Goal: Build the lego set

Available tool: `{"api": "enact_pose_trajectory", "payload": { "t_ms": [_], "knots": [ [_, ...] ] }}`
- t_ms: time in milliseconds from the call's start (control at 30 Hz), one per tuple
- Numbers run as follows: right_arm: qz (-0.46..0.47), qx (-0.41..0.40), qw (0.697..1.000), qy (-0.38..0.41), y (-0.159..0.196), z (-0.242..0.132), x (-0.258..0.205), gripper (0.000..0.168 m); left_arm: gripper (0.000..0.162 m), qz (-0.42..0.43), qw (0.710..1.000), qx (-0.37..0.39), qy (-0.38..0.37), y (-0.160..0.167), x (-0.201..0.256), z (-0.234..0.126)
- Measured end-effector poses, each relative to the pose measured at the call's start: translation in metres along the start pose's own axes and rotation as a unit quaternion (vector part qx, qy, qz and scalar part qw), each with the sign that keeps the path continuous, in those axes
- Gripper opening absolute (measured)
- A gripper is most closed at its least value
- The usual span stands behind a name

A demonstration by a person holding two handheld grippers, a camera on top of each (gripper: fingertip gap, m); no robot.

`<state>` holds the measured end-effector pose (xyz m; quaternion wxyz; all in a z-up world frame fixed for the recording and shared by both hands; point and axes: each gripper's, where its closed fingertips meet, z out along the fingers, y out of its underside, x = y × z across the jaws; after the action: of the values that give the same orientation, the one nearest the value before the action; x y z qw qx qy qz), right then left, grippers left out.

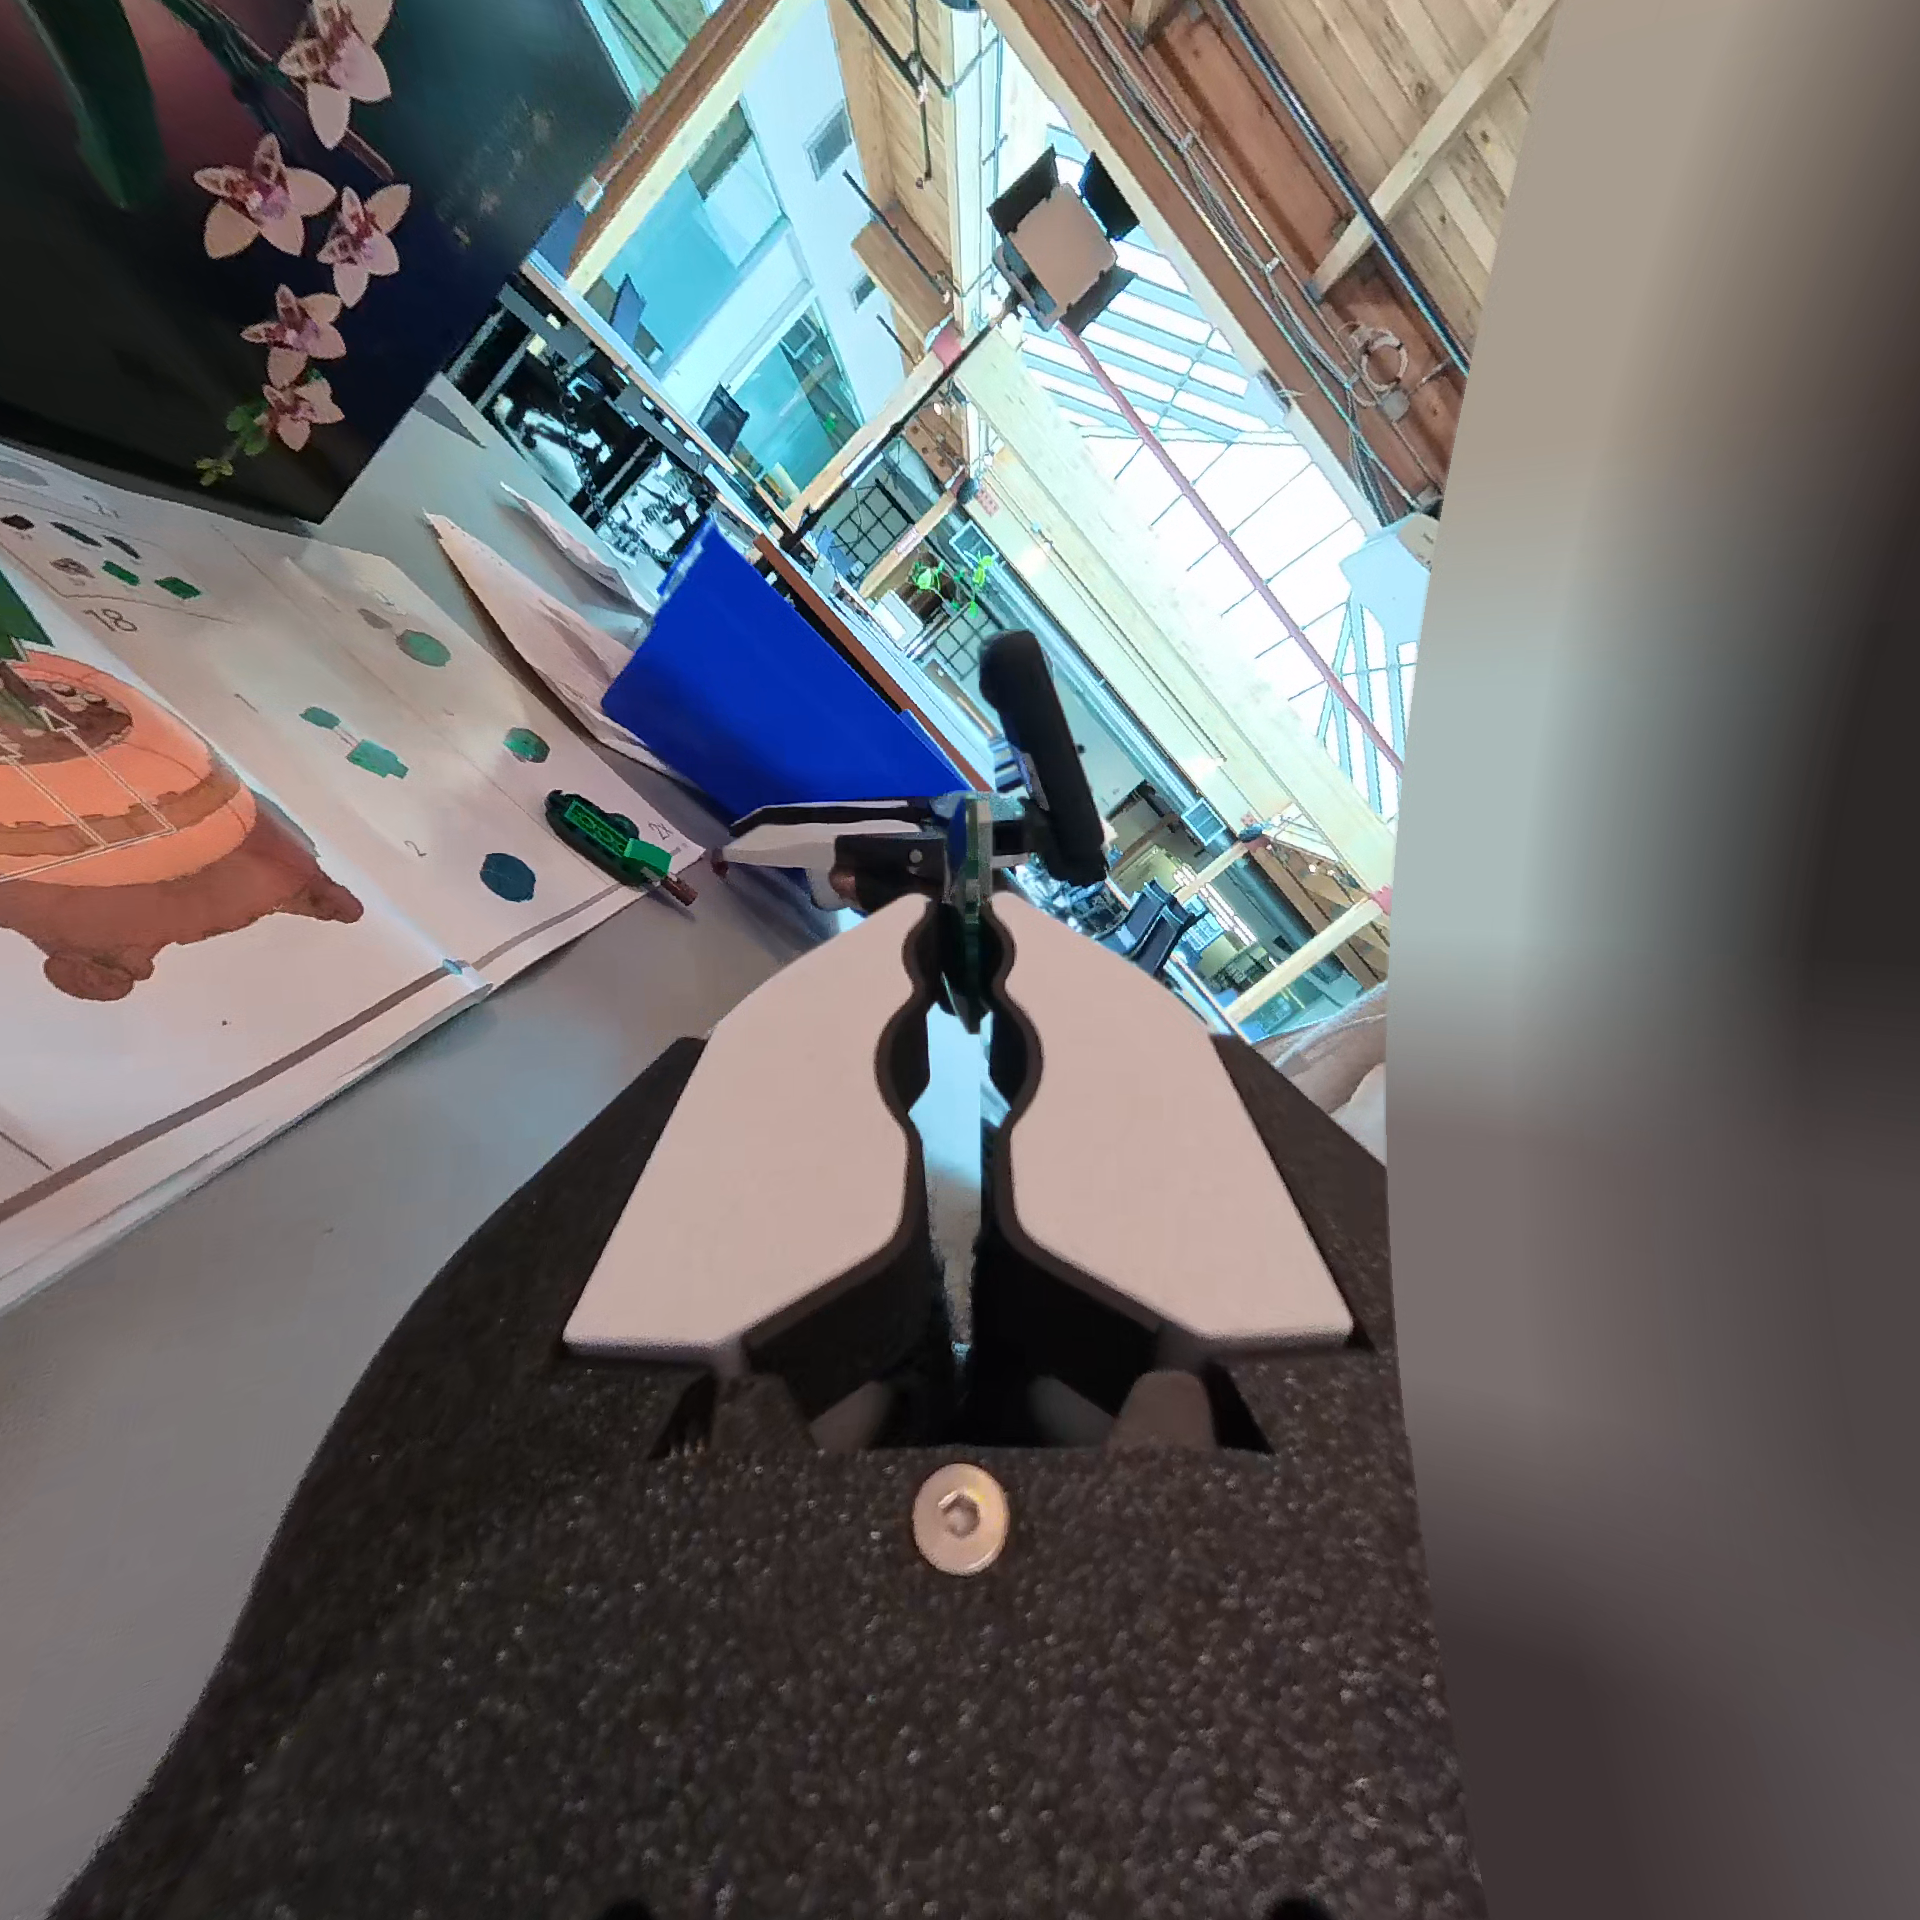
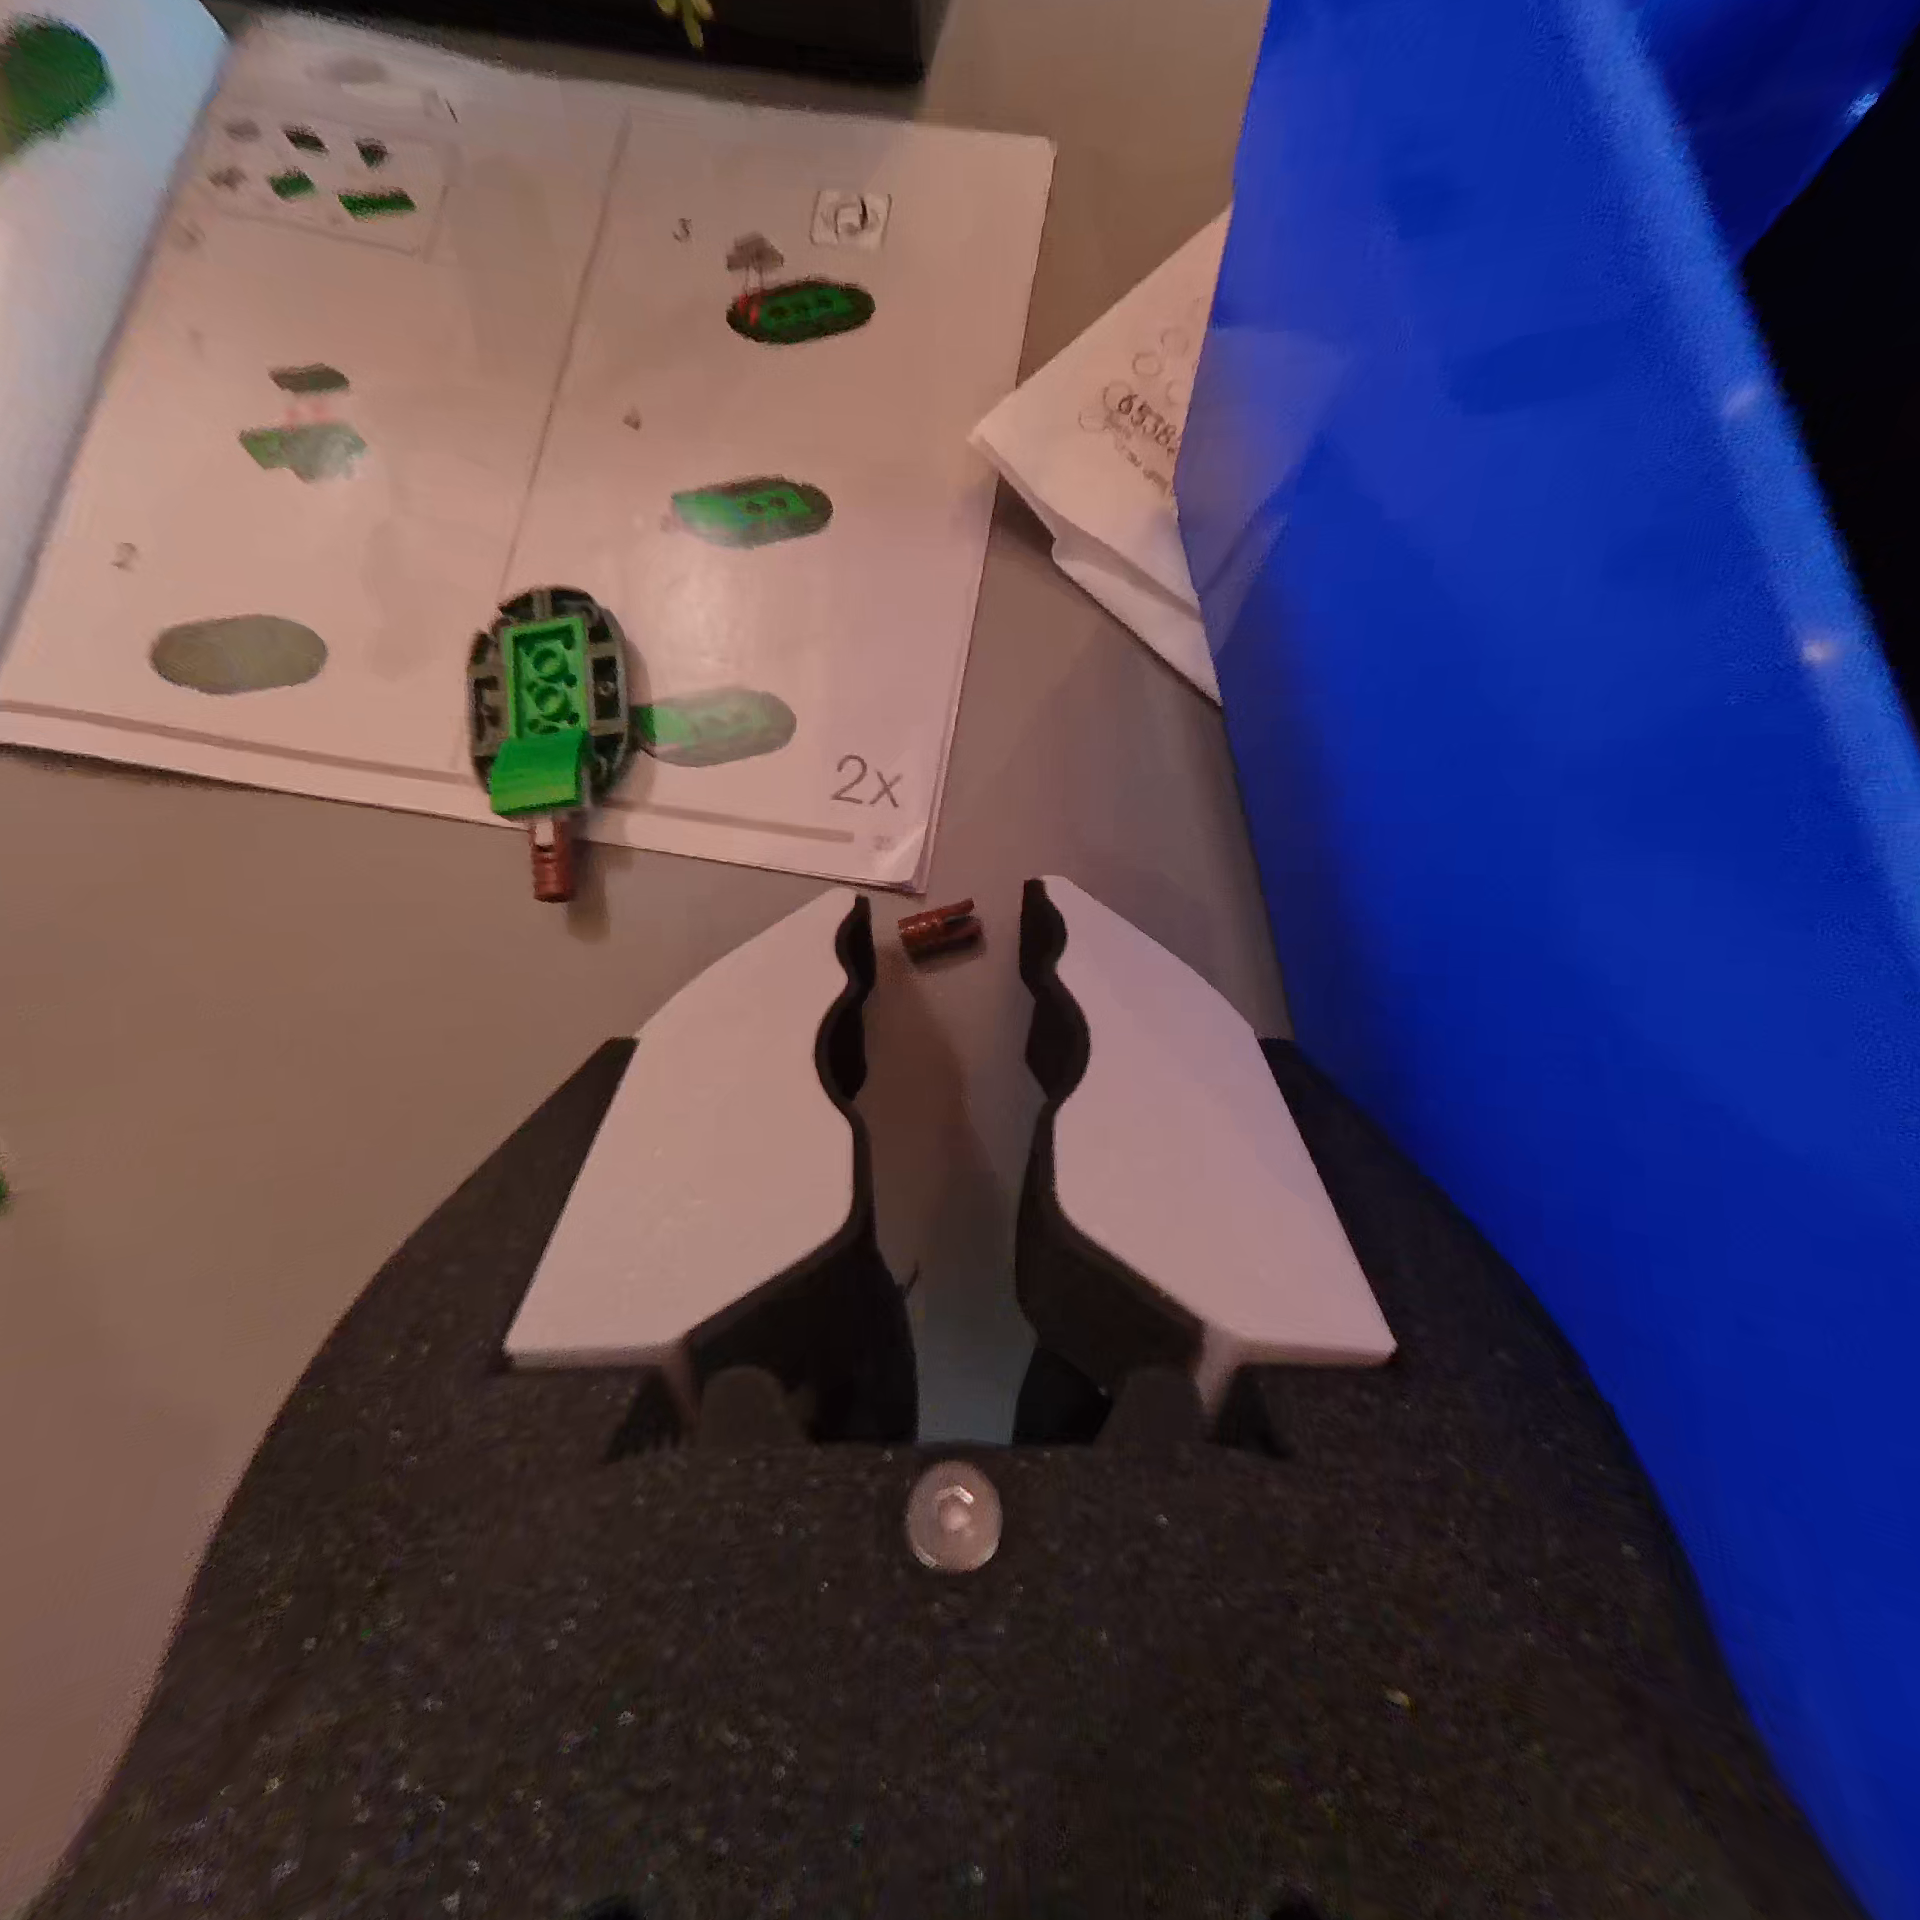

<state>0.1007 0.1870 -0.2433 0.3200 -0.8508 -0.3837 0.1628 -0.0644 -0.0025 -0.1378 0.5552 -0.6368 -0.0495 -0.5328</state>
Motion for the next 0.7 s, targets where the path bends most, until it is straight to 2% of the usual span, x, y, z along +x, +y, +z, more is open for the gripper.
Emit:
{"api": "enact_pose_trajectory", "payload": {
  "t_ms": [67, 100, 167, 233, 333, 400, 533, 633, 700],
  "knots": [
    [-0.014, -0.022, 1.000, -0.001, 0.004, 0.006, -0.002, 0.023, 0.005, -0.002, 1.000, -0.006, 0.004, 0.000, -0.002, 0.000],
    [-0.015, -0.022, 1.000, -0.007, 0.004, 0.006, -0.004, 0.014, 0.005, -0.004, 1.000, -0.006, 0.007, 0.000, -0.002, 0.000],
    [-0.032, -0.027, 0.999, -0.027, 0.004, 0.011, -0.004, 0.013, 0.005, -0.005, 1.000, -0.003, 0.007, -0.001, -0.003, -0.001],
    [-0.061, -0.039, 0.994, -0.078, 0.008, 0.008, -0.016, 0.013, 0.005, -0.005, 1.000, -0.001, -0.003, 0.000, -0.006, -0.003],
    [-0.163, -0.045, 0.972, -0.163, 0.018, 0.001, -0.046, 0.013, 0.005, -0.022, 1.000, 0.007, -0.008, 0.002, -0.009, -0.004],
    [-0.261, -0.039, 0.938, -0.226, 0.027, -0.005, -0.072, 0.013, 0.005, -0.028, 1.000, 0.008, -0.011, 0.004, -0.009, -0.005],
    [-0.440, 0.021, 0.841, -0.315, 0.033, -0.011, -0.117, 0.013, 0.005, -0.024, 1.000, 0.004, -0.018, 0.009, -0.007, -0.005],
    [-0.505, 0.046, 0.777, -0.372, 0.035, -0.011, -0.138, 0.013, 0.005, -0.028, 1.000, 0.007, -0.012, 0.011, -0.004, -0.002],
    [-0.534, 0.062, 0.749, -0.387, 0.033, -0.010, -0.143, 0.013, 0.005, -0.024, 1.000, 0.005, -0.018, 0.014, -0.003, -0.001]
  ]
}}
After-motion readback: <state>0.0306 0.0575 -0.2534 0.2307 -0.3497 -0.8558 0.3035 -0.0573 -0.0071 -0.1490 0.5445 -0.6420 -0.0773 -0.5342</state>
